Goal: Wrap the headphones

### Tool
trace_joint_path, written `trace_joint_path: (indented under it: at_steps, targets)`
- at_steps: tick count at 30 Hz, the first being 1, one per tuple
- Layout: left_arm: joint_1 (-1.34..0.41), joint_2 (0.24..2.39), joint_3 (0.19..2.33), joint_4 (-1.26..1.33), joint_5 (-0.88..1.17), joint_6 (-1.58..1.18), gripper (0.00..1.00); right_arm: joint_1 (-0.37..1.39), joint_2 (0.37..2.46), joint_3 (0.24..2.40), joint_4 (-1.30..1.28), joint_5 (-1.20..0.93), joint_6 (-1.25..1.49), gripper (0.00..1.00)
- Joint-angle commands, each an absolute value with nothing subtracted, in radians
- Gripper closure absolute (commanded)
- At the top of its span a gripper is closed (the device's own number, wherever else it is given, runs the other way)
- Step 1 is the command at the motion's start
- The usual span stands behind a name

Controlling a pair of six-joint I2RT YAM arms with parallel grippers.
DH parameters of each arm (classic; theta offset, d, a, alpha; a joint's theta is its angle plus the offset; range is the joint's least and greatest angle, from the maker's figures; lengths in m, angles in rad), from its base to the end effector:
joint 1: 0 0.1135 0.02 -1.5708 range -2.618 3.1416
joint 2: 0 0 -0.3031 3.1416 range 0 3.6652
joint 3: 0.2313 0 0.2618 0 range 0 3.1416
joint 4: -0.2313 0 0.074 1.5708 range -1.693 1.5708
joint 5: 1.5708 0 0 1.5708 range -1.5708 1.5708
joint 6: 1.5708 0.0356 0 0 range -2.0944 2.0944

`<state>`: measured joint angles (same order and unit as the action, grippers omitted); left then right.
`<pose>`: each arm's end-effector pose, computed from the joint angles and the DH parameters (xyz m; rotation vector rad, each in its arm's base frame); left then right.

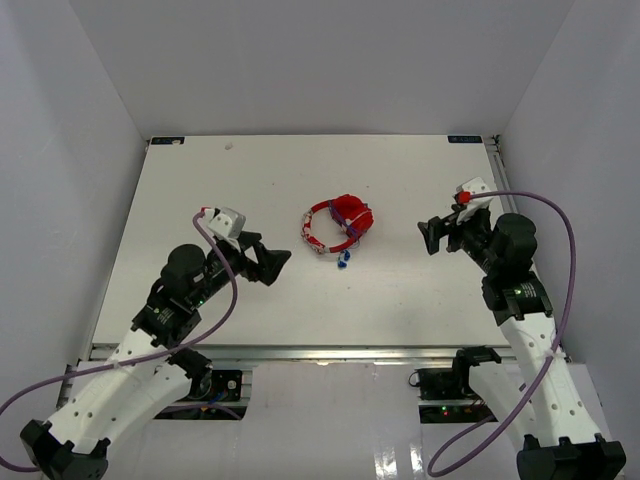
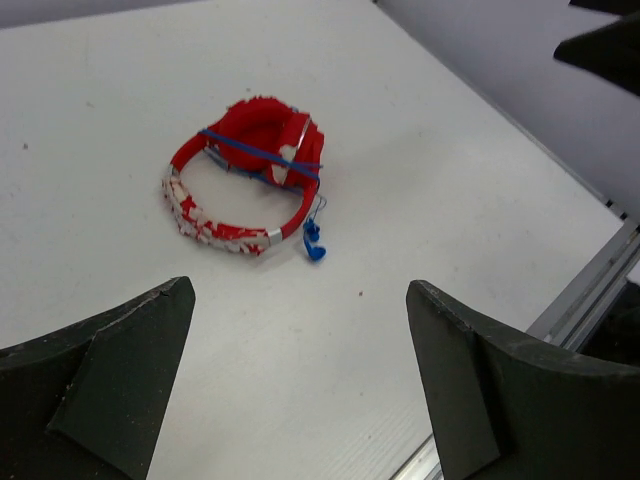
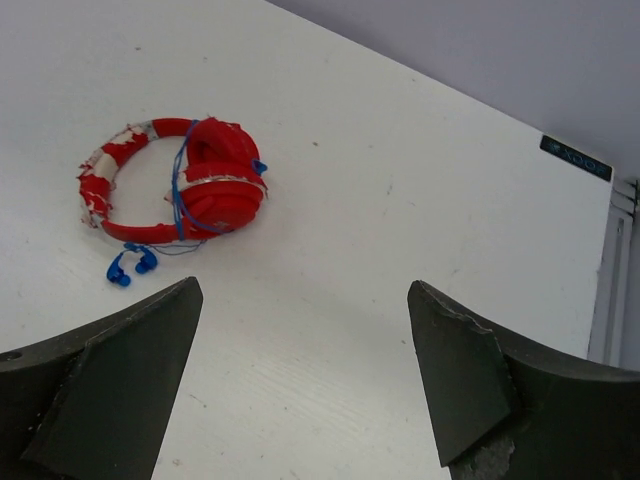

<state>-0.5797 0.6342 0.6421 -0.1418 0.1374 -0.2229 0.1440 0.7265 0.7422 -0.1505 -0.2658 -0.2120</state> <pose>0.1132 -0.0799 0.3405 0.4147 1.7059 -0.7095 0.1517 0.0314 0.3643 -0.4942 1.6307 0.1759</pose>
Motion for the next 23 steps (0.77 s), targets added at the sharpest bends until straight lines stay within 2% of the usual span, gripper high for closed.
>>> trace_joint_path:
  at_steps: [1,9,23]
  targets:
    - [-0.577,0.566,0.582,-0.227,0.161,-0.155,0.02,0.113,0.702,0.711,-0.256,-0.09,-0.178,0.1]
    - [-0.577,0.485,0.568,-0.255,0.149,-0.162,0.02,0.017,0.617,0.631,-0.249,-0.198,-0.122,0.1]
    - [-0.578,0.488,0.566,-0.255,0.156,-0.161,0.02,-0.018,0.578,0.535,-0.172,-0.133,-0.092,0.1]
